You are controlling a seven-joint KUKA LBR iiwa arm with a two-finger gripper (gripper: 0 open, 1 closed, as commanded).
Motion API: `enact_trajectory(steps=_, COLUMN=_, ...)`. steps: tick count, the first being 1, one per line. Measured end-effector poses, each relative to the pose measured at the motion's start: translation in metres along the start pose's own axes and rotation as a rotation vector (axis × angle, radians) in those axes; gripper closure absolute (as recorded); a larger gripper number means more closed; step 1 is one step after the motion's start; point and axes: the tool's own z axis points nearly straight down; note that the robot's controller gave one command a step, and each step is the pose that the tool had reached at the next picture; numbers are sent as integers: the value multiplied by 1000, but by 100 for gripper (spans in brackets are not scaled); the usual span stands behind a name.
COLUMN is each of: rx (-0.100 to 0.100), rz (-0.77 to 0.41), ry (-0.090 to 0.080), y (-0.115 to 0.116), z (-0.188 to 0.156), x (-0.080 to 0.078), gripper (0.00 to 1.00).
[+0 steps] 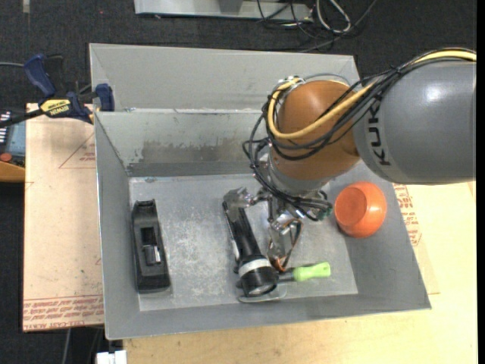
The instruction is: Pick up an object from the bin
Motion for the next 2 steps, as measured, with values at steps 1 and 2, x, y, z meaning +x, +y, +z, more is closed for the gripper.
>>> enact_trajectory(steps=1, rx=-1, rz=307, ry=0, y=0, z=9, x=6, gripper=0)
enact_trajectory(steps=2, rx=0, rz=-8, ry=-1, y=-9, z=13, x=-14, gripper=0)
